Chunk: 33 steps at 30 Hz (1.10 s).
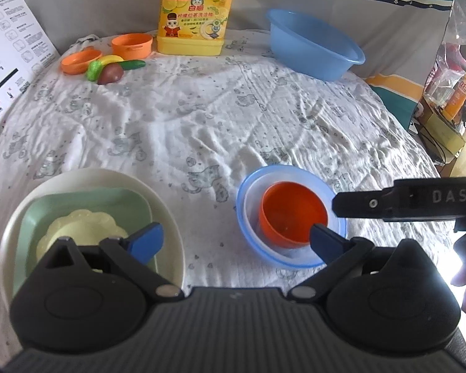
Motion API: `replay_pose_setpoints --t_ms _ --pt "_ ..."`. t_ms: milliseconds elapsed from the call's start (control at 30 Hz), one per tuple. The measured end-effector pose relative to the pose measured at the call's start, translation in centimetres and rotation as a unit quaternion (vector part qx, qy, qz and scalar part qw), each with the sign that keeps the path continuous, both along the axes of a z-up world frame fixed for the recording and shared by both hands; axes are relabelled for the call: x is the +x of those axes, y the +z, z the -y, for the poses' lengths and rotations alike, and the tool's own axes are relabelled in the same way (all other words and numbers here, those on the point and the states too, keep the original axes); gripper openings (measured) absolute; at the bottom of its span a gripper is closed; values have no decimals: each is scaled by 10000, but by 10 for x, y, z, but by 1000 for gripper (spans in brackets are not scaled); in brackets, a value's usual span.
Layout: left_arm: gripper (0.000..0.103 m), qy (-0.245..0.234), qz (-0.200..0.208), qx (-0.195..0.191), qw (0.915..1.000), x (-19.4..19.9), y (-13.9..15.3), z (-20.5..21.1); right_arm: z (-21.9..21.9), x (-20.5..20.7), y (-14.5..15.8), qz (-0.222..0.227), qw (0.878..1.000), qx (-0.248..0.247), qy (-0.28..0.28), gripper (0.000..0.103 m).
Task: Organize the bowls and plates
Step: 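Grip the rim of the nested blue bowl with the right tool, then lift the nested bowls onto the yellow plate and open the right tool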
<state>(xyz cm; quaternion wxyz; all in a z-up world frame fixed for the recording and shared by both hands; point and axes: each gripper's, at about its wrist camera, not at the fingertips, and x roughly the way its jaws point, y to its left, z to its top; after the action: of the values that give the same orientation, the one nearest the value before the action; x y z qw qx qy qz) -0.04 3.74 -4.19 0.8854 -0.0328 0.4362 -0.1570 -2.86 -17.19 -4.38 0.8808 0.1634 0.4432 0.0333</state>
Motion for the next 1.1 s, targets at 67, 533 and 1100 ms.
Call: replay_pose_setpoints --t_ms 67,533,1100 --pt "95 -18 -35 -81 10000 4 -2 1 -2 5 -1 -12 10000 14 36 85" --pt "64 -157 -287 -390 9987 17 -15 7 -6 25 -17 -268 9994 193 53 60" --pt "32 -223 -465 -471 9976 22 -18 10 -25 32 -18 -308 9991 -60 298 26"
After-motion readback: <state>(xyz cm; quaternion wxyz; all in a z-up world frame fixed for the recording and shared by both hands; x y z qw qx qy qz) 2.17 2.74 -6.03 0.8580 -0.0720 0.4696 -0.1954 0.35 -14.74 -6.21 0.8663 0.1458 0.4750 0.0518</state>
